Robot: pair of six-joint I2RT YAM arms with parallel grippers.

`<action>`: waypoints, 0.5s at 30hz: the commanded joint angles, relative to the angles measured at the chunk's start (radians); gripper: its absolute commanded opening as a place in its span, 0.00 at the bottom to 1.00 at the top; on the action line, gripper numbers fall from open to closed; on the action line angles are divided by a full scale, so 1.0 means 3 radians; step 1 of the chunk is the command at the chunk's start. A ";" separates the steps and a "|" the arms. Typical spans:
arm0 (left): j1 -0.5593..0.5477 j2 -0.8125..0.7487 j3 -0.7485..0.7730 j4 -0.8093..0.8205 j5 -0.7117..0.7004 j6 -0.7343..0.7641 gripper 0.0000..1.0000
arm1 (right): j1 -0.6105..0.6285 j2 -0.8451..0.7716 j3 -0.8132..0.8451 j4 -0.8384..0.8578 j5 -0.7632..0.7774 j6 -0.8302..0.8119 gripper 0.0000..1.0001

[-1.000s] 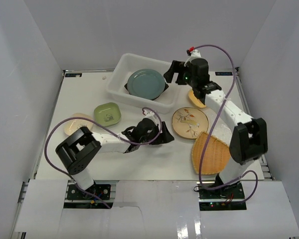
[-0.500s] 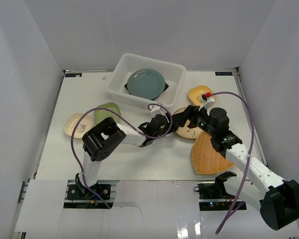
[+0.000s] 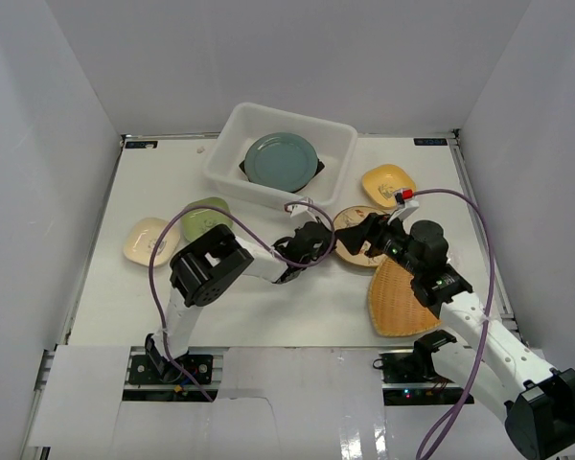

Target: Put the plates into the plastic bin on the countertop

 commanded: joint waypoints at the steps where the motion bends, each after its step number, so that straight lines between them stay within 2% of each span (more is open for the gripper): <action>1: -0.0007 -0.0071 -0.0180 -0.0387 -0.0237 0.0202 0.00 | 0.0023 -0.0049 0.0023 0.0066 -0.0050 0.0005 0.79; 3: -0.0007 -0.0255 -0.0379 -0.0286 -0.0283 0.0202 0.00 | 0.0017 -0.0064 0.0029 0.0025 -0.0035 -0.0016 0.79; 7: -0.0007 -0.0950 -0.1206 -0.0173 -0.0299 0.0161 0.00 | 0.0017 -0.0079 0.0008 0.0009 -0.0081 -0.0021 0.79; 11: 0.0004 -0.1971 -0.1857 -0.0040 -0.0126 0.0008 0.00 | 0.0012 -0.0023 -0.0043 0.0030 -0.0244 0.0040 0.79; 15: 0.0024 -0.2719 -0.2348 0.0042 0.0039 -0.0222 0.00 | 0.0007 0.0023 -0.0084 0.0045 -0.0444 0.0102 0.80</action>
